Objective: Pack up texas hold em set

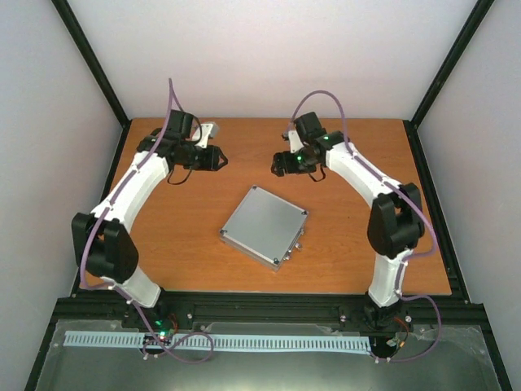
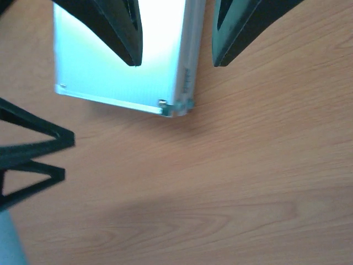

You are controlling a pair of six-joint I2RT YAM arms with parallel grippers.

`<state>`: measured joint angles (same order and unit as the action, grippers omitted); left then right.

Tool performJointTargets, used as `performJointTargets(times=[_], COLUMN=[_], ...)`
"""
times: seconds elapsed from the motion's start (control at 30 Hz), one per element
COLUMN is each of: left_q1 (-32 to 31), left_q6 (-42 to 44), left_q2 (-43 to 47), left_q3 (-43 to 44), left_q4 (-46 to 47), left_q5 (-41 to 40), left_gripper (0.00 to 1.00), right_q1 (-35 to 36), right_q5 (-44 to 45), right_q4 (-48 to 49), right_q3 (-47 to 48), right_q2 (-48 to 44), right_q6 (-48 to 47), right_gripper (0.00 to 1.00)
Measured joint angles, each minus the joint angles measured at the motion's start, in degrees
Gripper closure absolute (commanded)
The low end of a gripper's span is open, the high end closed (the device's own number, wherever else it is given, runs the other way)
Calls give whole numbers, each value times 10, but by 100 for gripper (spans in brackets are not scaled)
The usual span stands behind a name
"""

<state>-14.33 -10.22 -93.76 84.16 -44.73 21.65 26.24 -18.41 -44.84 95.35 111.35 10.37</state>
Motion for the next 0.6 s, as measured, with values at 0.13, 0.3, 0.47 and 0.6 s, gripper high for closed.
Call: performJointTargets(times=[0.13, 0.3, 0.47, 0.6], left_q1=[-27, -92, -123, -136], left_q6=[15, 29, 30, 29], left_q2=[38, 50, 48, 45], left_q3=[0, -42, -74, -81], left_q4=[-4, -1, -1, 13], left_q5=[52, 99, 113, 115], left_gripper=[71, 94, 99, 99], right_q1=[0, 0, -3, -7], right_q5=[46, 46, 15, -21], right_q4=[1, 1, 9, 38], right_q3=[-46, -201, -365, -449], right_q2=[-76, -163, -259, -332], right_q6=[16, 52, 97, 137], right_gripper=[16, 18, 19, 20])
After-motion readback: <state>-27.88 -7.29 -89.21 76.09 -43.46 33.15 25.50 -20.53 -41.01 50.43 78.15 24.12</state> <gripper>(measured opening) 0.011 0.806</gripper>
